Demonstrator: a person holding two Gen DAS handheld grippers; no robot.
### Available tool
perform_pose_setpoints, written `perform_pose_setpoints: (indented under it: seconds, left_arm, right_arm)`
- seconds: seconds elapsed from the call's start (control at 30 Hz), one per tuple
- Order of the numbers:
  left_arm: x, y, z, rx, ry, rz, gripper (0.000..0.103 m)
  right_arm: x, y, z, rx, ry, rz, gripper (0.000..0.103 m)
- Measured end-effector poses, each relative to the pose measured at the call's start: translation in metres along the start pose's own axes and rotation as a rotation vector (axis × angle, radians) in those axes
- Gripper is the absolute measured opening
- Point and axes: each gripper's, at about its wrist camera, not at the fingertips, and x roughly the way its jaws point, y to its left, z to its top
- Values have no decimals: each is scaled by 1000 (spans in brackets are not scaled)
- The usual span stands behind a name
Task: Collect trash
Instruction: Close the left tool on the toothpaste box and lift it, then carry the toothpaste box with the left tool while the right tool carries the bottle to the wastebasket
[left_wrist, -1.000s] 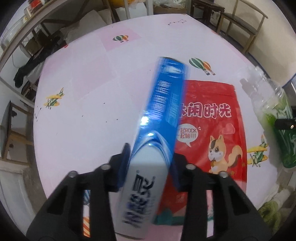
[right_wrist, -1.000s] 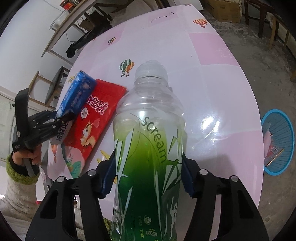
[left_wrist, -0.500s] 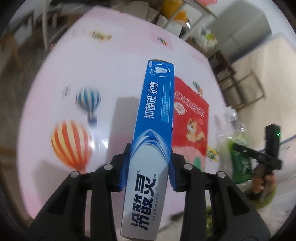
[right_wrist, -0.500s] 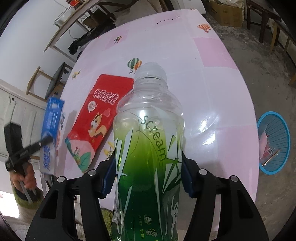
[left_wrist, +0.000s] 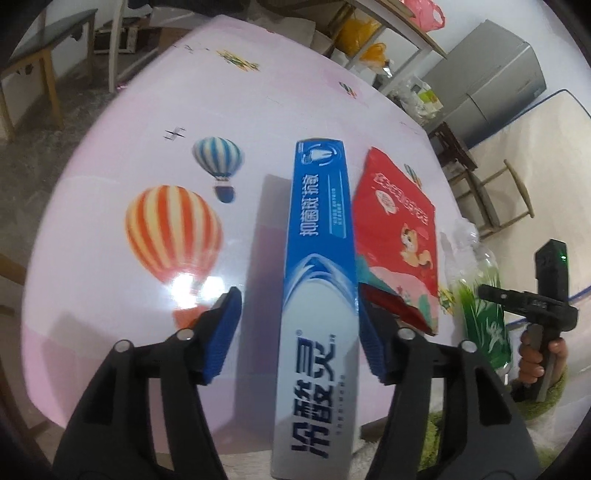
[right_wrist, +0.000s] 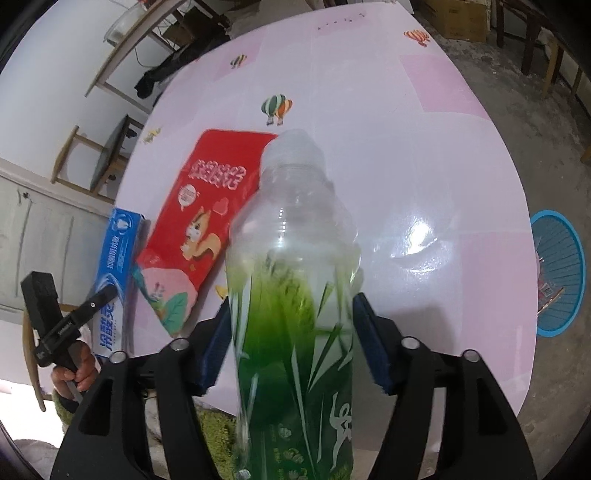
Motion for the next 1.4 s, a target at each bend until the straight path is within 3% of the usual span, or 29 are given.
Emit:
perform_pose_setpoints:
  seconds: [0.3,0.63,0.83,1.1,1.27,1.4]
  left_arm:
    - [-14,1,5,41,-44,65,59]
    - [1,-18,7,147,-5,236,60]
    - [10,-24,7,193,6,317,59]
    - [16,-25,5,188,26,358,47]
    - [17,-28,2,207,15,385,45]
    - [15,-29,0,201,-1,386,43]
  right_arm:
    - [-11,5,6,-12,-44,-35,67]
    - [-7,33,3,-138,-51,-202,75]
    - [2,35,5,-144,-27,-249,75]
    - [7,26,-1,-101,-6,-217,75]
    - [7,18,-7,-55,-3,-162,60]
    - [4,14,-9,-37,-15,-154,59]
